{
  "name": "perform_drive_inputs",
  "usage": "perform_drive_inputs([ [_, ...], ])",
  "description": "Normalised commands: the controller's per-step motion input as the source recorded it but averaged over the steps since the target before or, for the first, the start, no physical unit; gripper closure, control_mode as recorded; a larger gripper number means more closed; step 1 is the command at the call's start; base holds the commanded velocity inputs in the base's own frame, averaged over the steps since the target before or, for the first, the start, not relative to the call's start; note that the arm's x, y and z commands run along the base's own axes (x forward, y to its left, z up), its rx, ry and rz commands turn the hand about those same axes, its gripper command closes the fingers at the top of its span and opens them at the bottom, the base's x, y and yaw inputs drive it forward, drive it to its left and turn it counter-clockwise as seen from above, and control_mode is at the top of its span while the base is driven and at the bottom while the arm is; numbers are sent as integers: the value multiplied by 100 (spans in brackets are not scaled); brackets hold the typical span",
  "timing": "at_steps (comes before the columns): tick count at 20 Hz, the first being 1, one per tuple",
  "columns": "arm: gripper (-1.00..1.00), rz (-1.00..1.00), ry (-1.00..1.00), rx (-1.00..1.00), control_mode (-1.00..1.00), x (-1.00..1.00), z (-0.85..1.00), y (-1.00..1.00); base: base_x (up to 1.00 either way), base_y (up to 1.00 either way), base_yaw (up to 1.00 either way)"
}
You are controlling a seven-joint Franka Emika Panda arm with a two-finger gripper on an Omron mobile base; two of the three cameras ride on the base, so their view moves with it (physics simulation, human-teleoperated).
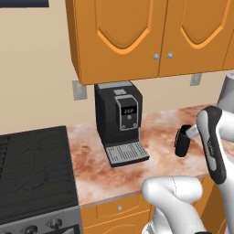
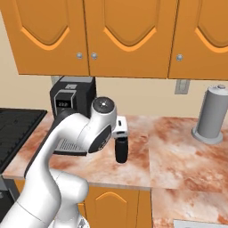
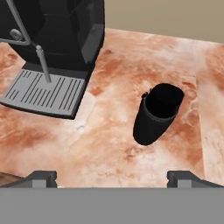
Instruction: Move the drinks to the dining counter.
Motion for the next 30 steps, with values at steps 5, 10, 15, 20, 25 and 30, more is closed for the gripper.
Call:
perform_drive_inputs([
  [5,-100,0,0,0,-100,25,-6,0,0,0,0],
  [10,-100,0,0,0,-100,23,-9,0,0,0,0],
  [15,-100,0,0,0,-100,20,-12,-4,0,0,0],
  [20,-100,0,0,0,-100,14,-15,-19,0,0,0],
  [25,-100,0,0,0,-100,17,-14,-24,0,0,0],
  [30,-100,0,0,0,-100,33,-15,-4,0,0,0],
])
